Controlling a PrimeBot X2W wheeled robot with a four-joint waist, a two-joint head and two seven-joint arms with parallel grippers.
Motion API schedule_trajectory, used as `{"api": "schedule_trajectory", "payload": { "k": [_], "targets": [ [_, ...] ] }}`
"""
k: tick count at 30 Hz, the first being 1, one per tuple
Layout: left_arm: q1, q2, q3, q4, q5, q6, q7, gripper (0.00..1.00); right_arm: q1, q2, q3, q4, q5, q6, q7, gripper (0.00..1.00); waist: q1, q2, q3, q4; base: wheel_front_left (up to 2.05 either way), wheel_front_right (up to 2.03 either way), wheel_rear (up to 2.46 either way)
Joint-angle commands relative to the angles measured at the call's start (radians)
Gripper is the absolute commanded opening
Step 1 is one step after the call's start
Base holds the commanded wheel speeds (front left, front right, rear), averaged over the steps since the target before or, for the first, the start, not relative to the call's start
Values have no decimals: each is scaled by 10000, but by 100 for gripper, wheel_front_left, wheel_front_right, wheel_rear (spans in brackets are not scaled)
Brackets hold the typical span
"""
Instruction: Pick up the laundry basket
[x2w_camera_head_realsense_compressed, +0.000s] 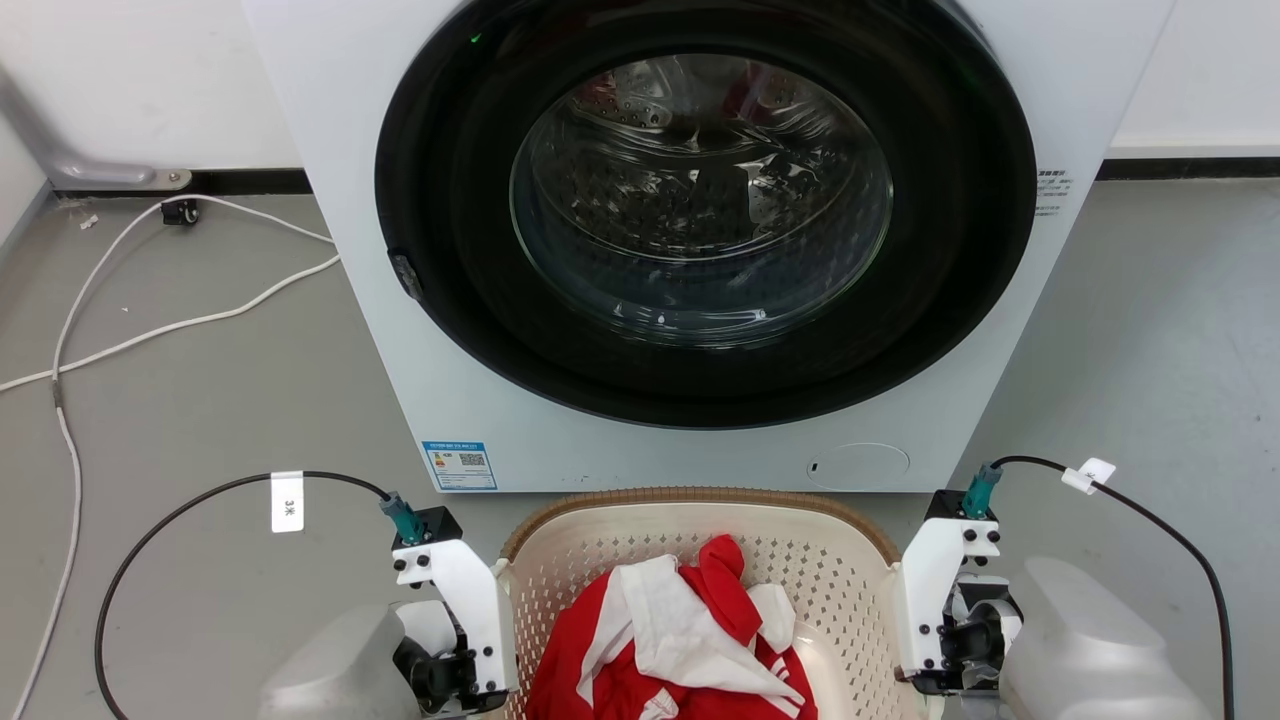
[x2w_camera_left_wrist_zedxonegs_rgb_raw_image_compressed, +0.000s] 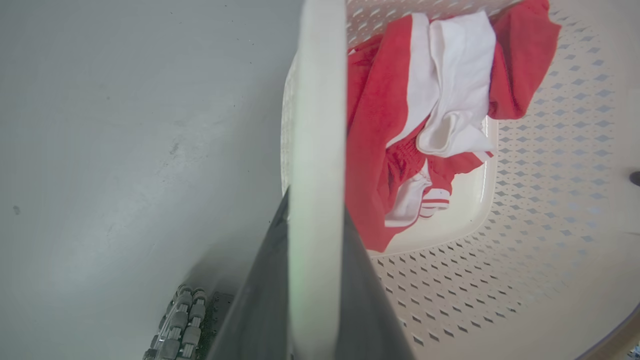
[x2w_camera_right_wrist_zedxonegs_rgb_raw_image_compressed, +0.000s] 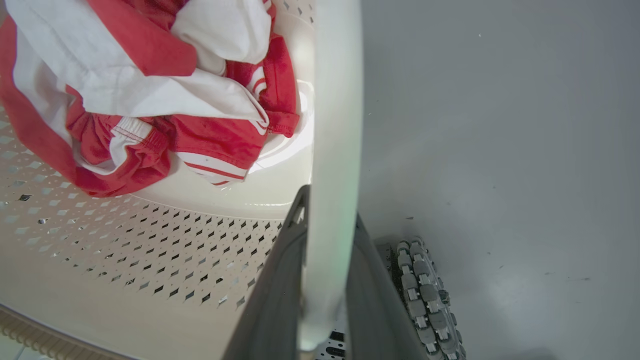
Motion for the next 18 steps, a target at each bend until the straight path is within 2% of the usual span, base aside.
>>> {"api": "schedule_trajectory", "payload": {
  "k": [1,18],
  "targets": [
    [-10,-168,-13,-141,-57,-124,-6,0,-112,197,-7,-80,7,134,22,0,0,0,4,-4,0,0,0],
    [25,-177,-179,-107,-252,-125,-20,0,-35,203,54,-79,134,135,50,0,0,0,29,-7,0,0,0]
  ]
}}
